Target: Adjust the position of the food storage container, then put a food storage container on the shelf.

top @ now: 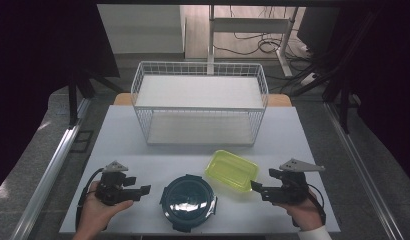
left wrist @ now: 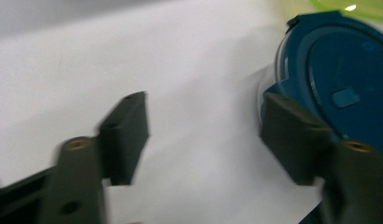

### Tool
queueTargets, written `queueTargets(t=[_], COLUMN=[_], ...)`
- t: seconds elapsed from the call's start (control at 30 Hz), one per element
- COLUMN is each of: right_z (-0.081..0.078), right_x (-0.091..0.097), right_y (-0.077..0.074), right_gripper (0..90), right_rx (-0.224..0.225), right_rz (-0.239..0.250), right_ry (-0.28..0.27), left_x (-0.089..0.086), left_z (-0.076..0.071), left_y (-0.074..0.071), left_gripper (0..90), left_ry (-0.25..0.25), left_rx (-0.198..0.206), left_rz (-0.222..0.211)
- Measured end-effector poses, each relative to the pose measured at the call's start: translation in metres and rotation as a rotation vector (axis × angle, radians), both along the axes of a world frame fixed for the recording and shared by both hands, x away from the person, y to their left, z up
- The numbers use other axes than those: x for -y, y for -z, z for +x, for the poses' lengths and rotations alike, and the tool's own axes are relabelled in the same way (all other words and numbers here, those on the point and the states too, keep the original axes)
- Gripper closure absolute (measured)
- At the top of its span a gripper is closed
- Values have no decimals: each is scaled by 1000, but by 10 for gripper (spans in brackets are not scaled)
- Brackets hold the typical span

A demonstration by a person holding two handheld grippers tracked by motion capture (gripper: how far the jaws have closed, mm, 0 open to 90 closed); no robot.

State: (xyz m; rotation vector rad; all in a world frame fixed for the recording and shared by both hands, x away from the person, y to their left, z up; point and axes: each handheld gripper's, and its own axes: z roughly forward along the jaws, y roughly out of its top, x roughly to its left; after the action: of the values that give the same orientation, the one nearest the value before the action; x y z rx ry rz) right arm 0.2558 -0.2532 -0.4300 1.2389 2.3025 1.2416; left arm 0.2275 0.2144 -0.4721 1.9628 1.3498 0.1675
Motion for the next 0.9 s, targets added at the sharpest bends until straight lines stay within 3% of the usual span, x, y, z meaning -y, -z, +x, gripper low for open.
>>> queueTargets(t=[0.17,0.2,0.37,0.47,0.67,0.9], right_z=[-11,-15,-21,-23,-26,-31], right_x=[-8,-12,-21,-26,-36,-47], right_y=[-1,0,5,10,14,21], right_gripper=[174,168,154,148,145,139], right_rx=[4,-26,-78,-118,-149,-191], right_rz=[62,97,128,142,139,136], right_ry=[12,2,-19,-17,-20,-18], left_x=[2,3,4,6,11,16], left_z=[-2,-2,2,7,12,18], left_y=[0,0,-4,-3,0,-1], left_gripper=[221,186,120,114,110,105], left_ry=[1,-1,2,19,69,95], left_rx=[-11,-10,-4,-12,-45,-64], left_rz=[-26,-26,-71,-100,-124,-174])
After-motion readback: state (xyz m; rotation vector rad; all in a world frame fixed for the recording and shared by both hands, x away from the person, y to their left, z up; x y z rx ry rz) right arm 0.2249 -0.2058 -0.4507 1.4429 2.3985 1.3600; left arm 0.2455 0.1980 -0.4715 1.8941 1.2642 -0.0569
